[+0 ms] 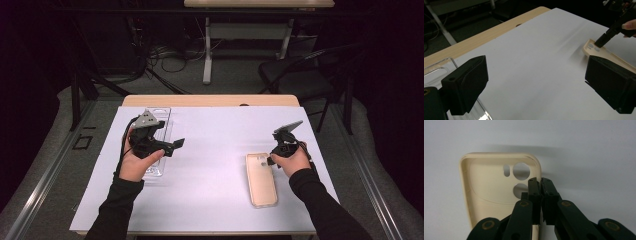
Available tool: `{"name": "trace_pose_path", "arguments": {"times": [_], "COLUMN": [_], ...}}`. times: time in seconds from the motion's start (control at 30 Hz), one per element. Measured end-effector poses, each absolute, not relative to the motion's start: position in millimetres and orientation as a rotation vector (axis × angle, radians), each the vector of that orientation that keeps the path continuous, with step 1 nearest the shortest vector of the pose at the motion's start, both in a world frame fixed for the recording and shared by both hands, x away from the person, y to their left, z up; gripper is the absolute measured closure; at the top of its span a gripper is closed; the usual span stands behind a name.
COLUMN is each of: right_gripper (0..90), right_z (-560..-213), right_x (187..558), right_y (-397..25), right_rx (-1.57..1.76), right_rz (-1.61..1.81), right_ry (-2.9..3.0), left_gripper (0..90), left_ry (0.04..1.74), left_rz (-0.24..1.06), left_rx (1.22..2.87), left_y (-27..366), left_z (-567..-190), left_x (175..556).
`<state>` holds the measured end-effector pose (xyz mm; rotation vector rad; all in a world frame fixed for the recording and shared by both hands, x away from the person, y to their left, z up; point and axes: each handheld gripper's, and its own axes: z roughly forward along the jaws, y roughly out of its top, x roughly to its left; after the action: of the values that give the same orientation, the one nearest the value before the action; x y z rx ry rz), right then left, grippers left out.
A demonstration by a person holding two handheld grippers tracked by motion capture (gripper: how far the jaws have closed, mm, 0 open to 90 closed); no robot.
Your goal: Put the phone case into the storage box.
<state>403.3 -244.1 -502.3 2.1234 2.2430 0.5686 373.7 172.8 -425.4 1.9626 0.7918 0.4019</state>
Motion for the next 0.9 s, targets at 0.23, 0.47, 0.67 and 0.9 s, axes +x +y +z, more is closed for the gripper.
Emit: {"name": "trace_pose_path", "arguments": {"times": [0.23,0.47,0.67,0.9], "right_gripper": [87.2,87.2,87.2,87.2], "right_z": [-494.4,-480.4,-467.8,-457.5], "right_x": [403.1,405.4,407.2,407.7], "right_y": [-242.4,-239.2,-234.0,-226.6], "right_rx": [2.073,2.056,2.028,1.980], "right_rz": [0.630,0.598,0.644,0.675], "right_ry": [2.247,2.252,2.231,2.227], "left_gripper": [4.8,4.7,4.8,4.7], "left_ry": [0.792,0.793,0.793,0.792], "left_rz": [0.401,0.400,0.402,0.399], "left_rx": [1.963,1.965,1.963,1.966], "left_y": [172.4,172.3,172.6,172.1], "left_z": [-425.8,-426.0,-425.8,-426.7], "left_x": [373.8,373.9,373.6,373.1]}}
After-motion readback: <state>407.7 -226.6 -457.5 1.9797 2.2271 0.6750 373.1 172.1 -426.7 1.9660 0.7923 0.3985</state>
